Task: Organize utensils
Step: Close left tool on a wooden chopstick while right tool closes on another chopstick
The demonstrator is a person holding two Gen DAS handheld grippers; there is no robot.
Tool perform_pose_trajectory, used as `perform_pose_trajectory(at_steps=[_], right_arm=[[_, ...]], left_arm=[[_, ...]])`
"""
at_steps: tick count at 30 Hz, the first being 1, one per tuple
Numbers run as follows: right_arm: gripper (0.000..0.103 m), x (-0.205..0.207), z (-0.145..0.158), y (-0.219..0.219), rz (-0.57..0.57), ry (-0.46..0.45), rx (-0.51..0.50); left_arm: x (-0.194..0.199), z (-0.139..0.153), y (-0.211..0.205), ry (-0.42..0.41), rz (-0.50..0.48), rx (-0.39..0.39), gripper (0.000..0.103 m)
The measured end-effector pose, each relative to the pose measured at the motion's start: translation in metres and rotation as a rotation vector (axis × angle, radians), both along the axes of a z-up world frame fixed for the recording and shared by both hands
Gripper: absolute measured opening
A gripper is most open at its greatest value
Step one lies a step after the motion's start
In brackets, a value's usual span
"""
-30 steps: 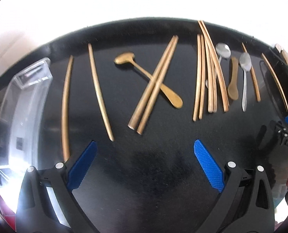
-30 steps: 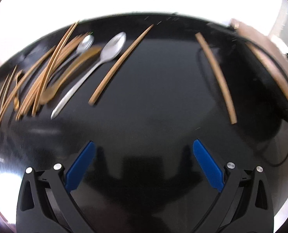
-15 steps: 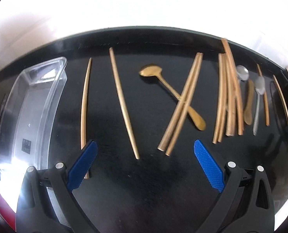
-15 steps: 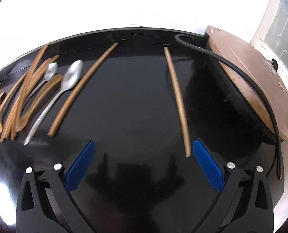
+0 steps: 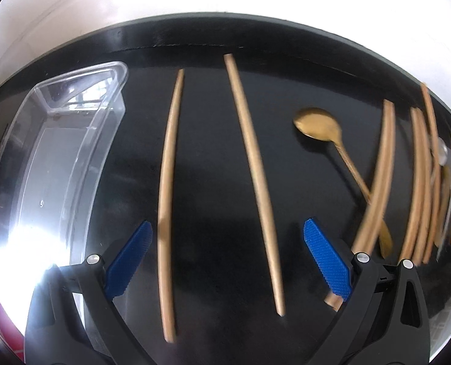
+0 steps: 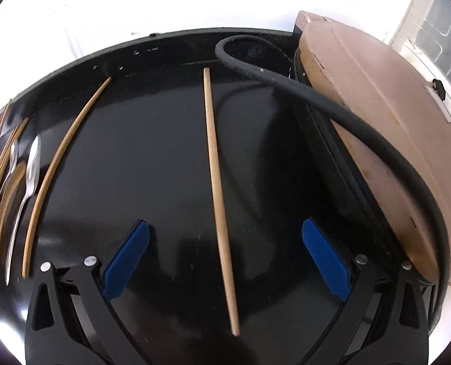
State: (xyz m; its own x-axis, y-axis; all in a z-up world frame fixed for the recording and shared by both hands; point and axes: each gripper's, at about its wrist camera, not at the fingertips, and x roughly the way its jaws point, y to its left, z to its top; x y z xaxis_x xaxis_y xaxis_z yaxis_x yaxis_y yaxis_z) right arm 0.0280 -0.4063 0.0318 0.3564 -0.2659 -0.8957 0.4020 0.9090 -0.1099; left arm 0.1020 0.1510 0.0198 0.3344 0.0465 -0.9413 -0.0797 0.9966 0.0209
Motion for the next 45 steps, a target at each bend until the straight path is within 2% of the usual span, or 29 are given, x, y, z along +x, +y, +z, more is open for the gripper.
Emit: perform_pose_trajectory(at_steps=[2,5,9,13,16,19,21,25,26,28,34,38,40,41,45], right_arm=[[0.098,0.005,-0.001,0.007,0.042,-0.019,-0.010],[0.098,0.015,-0.006,0.014,0.118,-0.023,0.088],[0.098,0.024,-0.007,0.021,0.145,-0.033,0.080],[0.098,0.022,-0.006,0.025,0.138,-0.044,0.075],[0.098,0.032,-0.003,0.011,0.140,-0.047,0.076],[0.098,0.031,-0.004,0.008,0.135,-0.065,0.070],[0.098,0.034,-0.007,0.011,0.124,-0.071,0.067],[0.098,0.034,-0.005,0.013,0.110,-0.077,0.064],[0.098,0.034,-0.004,0.014,0.110,-0.079,0.063],[0.098,0.034,-0.004,0.013,0.114,-0.081,0.062],[0.098,0.033,-0.003,0.011,0.143,-0.081,0.064],[0.098,0.031,-0.003,0.009,0.153,-0.081,0.067],[0.098,0.031,-0.003,0.009,0.152,-0.084,0.066],[0.098,0.031,-0.002,0.008,0.150,-0.087,0.066],[0.098,0.029,-0.002,0.008,0.144,-0.100,0.060]], left_arm=[[0.005,-0.004,0.005,0.013,0.021,-0.006,0.097],[0.010,-0.005,0.012,-0.002,0.029,0.018,0.097],[0.016,-0.001,0.009,-0.018,0.003,0.076,0.097],[0.025,0.001,0.025,-0.011,0.010,0.070,0.097],[0.028,0.004,0.040,-0.022,0.025,0.046,0.097],[0.036,0.005,0.049,-0.027,-0.012,0.029,0.097],[0.039,0.008,0.055,-0.036,-0.032,-0.015,0.097],[0.030,0.018,0.054,-0.062,0.014,-0.079,0.097],[0.032,0.018,0.054,-0.052,0.017,-0.072,0.097],[0.038,0.011,0.044,-0.010,-0.004,0.020,0.097],[0.052,0.009,0.048,-0.006,-0.007,0.015,0.098],[0.043,0.010,0.063,-0.038,0.016,-0.052,0.097],[0.046,0.005,0.061,-0.010,0.014,0.004,0.097],[0.048,0.001,0.058,0.012,0.002,0.058,0.097],[0.047,-0.002,0.053,-0.008,-0.020,0.074,0.098]])
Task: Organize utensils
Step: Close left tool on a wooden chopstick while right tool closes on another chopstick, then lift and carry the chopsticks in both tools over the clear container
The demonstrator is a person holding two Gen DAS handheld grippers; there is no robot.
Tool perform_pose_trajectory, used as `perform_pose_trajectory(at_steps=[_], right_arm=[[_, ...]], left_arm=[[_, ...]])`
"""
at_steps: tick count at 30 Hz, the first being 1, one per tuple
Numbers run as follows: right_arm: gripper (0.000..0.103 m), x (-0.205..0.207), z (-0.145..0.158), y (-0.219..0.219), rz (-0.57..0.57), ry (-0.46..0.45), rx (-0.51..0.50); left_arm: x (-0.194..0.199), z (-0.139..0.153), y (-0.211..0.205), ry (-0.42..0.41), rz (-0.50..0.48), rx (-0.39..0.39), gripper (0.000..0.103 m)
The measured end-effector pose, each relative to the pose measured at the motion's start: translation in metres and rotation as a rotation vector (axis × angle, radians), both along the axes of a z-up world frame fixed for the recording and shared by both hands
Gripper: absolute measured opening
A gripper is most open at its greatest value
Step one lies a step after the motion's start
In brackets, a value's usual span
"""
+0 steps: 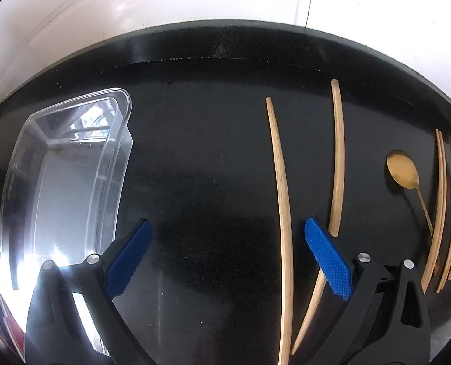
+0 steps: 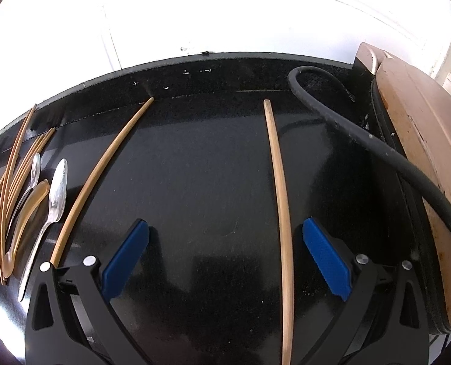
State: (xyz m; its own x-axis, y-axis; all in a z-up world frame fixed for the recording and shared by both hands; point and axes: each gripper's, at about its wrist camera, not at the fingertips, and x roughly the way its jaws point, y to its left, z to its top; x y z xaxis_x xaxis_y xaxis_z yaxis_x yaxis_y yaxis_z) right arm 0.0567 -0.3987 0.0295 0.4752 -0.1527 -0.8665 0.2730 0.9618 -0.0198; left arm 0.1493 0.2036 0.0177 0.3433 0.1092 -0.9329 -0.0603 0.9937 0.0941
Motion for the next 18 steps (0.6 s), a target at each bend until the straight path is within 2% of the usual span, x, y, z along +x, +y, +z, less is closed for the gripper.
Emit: perform_pose_trajectory(at_steps=[4,6,10,11,12,13,14,15,18], right_arm=[[0.098,-0.001,0.000,0.001,0.031,0.004,0.001],[0.098,0.001,0.000,0.001,0.034,0.025,0.005],[0.098,0.010,0.001,0.001,0.020,0.077,0.015],[0.092,0.011,0.002,0.001,0.020,0.076,0.018],[0.084,0.011,0.005,0.002,0.029,0.060,0.017],[0.050,0.012,0.008,0.002,0.035,0.049,0.018],[0.007,0.015,0.013,0.001,0.030,0.047,0.021],[0.007,0.016,0.014,-0.002,0.018,0.050,0.059],[0.007,0.016,0.016,0.007,0.035,0.064,0.058]], left_arm=[[-0.009,0.000,-0.003,-0.024,0.022,0.002,0.097],[-0.013,-0.004,-0.004,-0.037,0.018,-0.018,0.089],[-0.026,-0.002,-0.012,-0.066,0.009,-0.028,0.084],[-0.028,-0.001,-0.016,-0.073,-0.003,-0.042,0.075],[-0.029,0.000,-0.017,-0.090,-0.004,-0.047,0.056],[-0.027,0.002,-0.016,-0.104,-0.015,-0.046,0.035],[-0.026,0.002,-0.020,-0.108,-0.029,-0.021,0.005],[-0.025,0.001,-0.021,-0.109,-0.032,-0.030,0.005],[-0.025,-0.001,-0.028,-0.100,-0.058,-0.066,0.005]])
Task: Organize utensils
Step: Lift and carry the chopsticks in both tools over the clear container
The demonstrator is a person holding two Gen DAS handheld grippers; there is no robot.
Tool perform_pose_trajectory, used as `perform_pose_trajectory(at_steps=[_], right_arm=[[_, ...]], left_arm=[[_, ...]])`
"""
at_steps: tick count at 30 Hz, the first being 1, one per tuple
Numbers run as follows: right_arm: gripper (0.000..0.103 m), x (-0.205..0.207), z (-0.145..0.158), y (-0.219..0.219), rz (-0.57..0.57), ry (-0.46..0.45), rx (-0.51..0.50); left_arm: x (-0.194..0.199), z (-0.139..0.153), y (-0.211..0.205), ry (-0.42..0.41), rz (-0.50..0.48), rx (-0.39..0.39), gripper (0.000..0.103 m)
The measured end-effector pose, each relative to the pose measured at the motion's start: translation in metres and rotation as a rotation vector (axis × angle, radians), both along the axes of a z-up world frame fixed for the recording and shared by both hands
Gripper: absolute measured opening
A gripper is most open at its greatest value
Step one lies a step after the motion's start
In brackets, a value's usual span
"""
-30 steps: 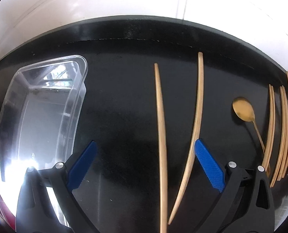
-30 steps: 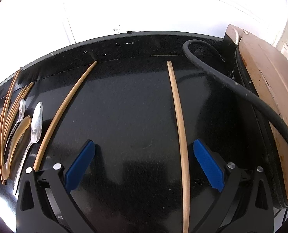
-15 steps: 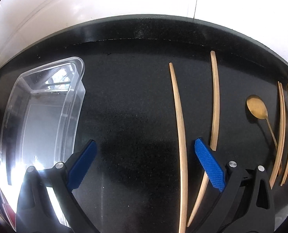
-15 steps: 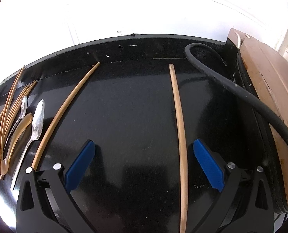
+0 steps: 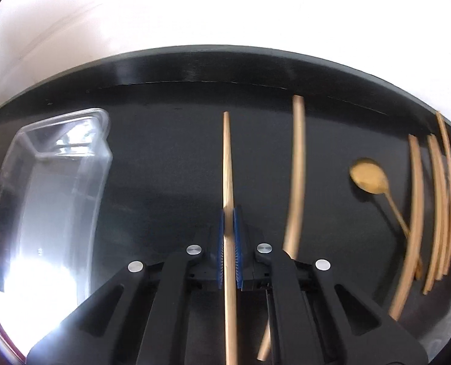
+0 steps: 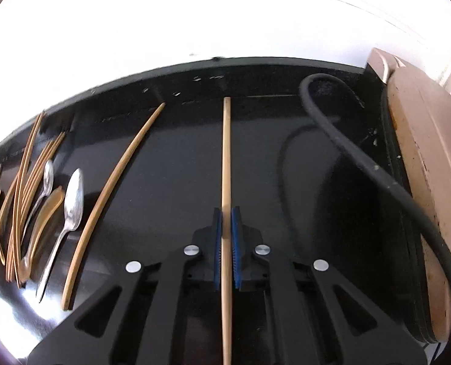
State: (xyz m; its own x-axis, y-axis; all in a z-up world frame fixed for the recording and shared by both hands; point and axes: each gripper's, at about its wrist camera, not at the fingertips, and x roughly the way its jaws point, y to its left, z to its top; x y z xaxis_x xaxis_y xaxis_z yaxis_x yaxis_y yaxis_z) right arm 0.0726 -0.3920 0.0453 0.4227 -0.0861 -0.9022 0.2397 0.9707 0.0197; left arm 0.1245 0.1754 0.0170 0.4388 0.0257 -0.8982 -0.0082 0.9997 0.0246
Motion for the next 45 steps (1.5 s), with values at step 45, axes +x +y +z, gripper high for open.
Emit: perform_pose_trajectory(at_steps=[45], right_arm=[[0.007,0.030,0.146,0.568,0.511,-0.160,0.503]], left_arm=[[-0.080,0.178,0.211,-0.253,-0.026,-0.042,0.005]])
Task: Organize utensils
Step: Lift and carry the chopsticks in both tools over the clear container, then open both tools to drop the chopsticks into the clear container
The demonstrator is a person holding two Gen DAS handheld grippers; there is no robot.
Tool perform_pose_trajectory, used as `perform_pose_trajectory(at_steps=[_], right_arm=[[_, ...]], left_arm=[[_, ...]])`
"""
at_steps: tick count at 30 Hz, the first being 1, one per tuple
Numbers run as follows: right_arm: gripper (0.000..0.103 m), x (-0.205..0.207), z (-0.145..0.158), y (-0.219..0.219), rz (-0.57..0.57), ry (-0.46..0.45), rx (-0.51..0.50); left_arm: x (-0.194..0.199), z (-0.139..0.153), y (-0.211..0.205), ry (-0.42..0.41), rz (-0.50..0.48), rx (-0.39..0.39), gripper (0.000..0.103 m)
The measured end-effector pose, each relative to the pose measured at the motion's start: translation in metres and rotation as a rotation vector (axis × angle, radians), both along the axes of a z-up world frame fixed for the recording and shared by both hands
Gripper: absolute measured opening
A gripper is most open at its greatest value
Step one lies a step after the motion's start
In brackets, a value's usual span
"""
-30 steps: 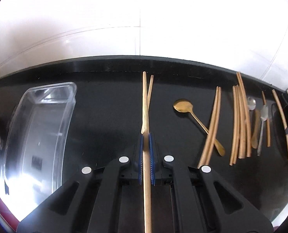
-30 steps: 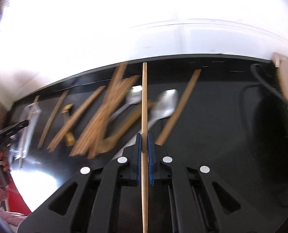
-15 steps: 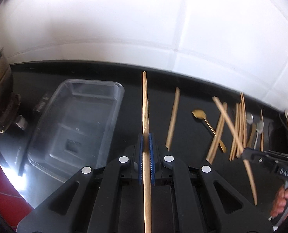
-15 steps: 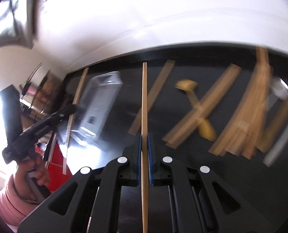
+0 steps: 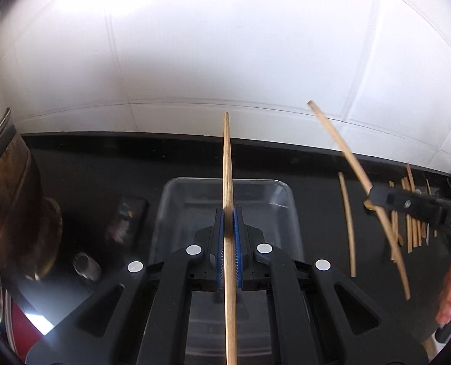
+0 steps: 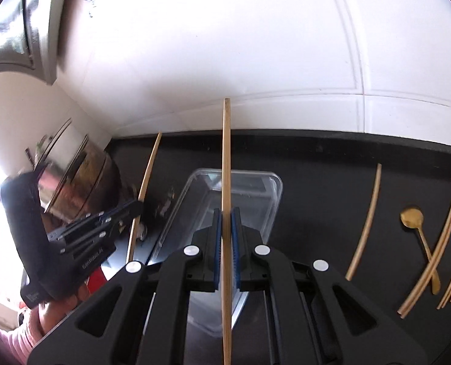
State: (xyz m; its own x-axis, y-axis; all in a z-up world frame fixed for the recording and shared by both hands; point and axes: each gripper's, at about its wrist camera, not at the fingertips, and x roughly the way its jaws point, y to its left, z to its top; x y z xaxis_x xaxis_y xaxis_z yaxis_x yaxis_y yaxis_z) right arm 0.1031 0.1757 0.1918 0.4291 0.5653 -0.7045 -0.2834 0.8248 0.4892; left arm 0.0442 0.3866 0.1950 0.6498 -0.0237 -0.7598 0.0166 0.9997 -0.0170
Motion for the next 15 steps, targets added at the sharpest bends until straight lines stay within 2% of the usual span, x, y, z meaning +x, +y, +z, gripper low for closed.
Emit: perform_pose_trajectory(at_steps=[2,5,9,15], right_arm=[[0.007,-0.004,-0.017,0.015,-0.009,0.040,-0.031],[0.007,-0.012,-0.037,0.032,-0.017,0.096,-0.020],[0.007,-0.010,-0.028,0.054,-0.009,0.058,-0.051],[0.007,-0.017,-0.050,0.071,0.005,0.120,-0.063]], left_arm=[[0.006,-0.008,0.013,0.020,-0.010,-0.016,0.005],[0.013,-0.021,0.028,0.045,-0.022,-0.043,0.005],[0.023,-0.022,0.041,0.036,-0.034,-0.061,0.005],[0.034,-0.035,0.049,0.059,-0.055,-0.102,0.005]])
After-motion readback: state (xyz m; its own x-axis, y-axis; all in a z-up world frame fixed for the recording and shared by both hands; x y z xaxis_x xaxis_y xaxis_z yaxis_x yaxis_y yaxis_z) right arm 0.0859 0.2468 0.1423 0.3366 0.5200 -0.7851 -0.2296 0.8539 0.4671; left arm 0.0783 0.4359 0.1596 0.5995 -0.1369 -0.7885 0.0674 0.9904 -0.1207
